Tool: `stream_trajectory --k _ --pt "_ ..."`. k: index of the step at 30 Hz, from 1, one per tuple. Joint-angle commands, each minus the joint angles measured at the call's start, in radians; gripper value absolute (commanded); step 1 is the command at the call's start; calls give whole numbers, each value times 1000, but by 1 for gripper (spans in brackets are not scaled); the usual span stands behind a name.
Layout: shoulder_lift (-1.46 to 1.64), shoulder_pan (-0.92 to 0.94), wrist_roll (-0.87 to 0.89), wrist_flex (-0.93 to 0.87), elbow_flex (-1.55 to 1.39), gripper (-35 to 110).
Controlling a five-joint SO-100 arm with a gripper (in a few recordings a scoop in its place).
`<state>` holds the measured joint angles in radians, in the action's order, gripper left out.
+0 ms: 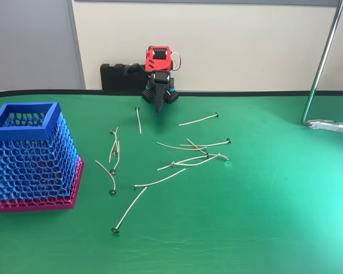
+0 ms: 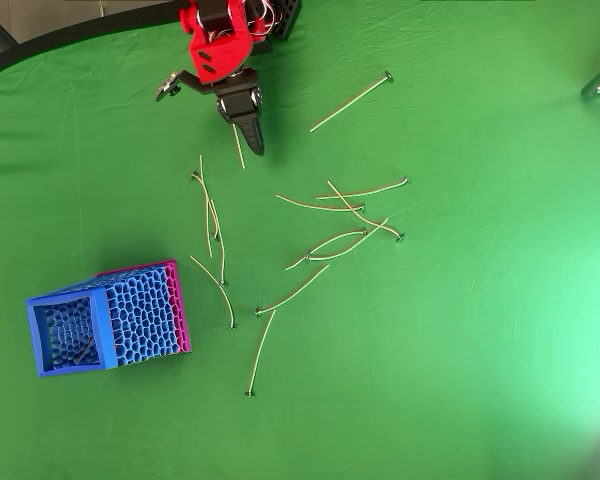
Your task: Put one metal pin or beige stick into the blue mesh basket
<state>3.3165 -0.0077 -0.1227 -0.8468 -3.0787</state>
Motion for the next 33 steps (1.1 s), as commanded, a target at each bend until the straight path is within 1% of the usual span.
stream_trajectory --k 1,33 --pt "9 2 11 -6 -5 1" --pt "9 2 15 -17 -5 1"
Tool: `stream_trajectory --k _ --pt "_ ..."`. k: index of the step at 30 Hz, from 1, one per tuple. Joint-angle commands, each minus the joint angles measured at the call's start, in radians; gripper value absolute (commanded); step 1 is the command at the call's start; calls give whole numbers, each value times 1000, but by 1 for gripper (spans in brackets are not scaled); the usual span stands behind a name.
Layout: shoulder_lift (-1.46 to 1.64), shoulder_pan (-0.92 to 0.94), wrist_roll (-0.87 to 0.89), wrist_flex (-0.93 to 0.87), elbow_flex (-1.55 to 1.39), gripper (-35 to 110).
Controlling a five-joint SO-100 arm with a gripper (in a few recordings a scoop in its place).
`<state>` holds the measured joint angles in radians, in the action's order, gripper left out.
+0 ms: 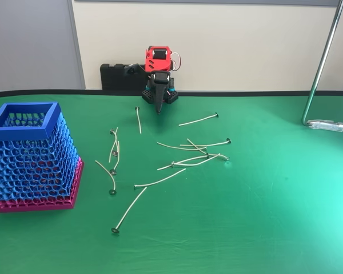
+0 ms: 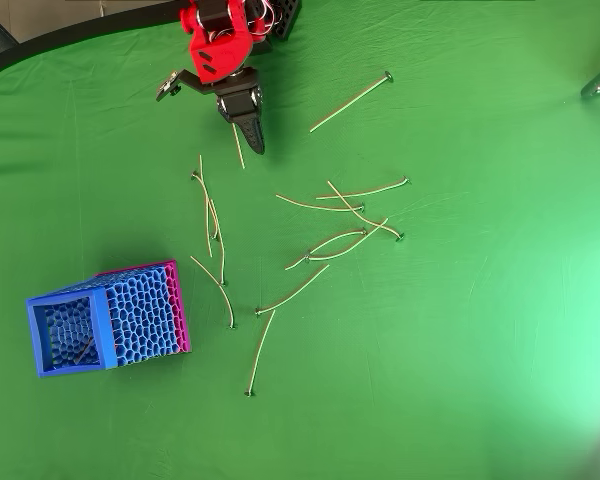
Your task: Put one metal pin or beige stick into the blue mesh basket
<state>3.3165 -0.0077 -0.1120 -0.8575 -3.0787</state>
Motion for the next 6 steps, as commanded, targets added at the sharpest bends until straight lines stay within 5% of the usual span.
stream_trajectory --k 1,6 --pt "9 2 3 -6 -5 1" --pt "9 2 2 -6 -5 1"
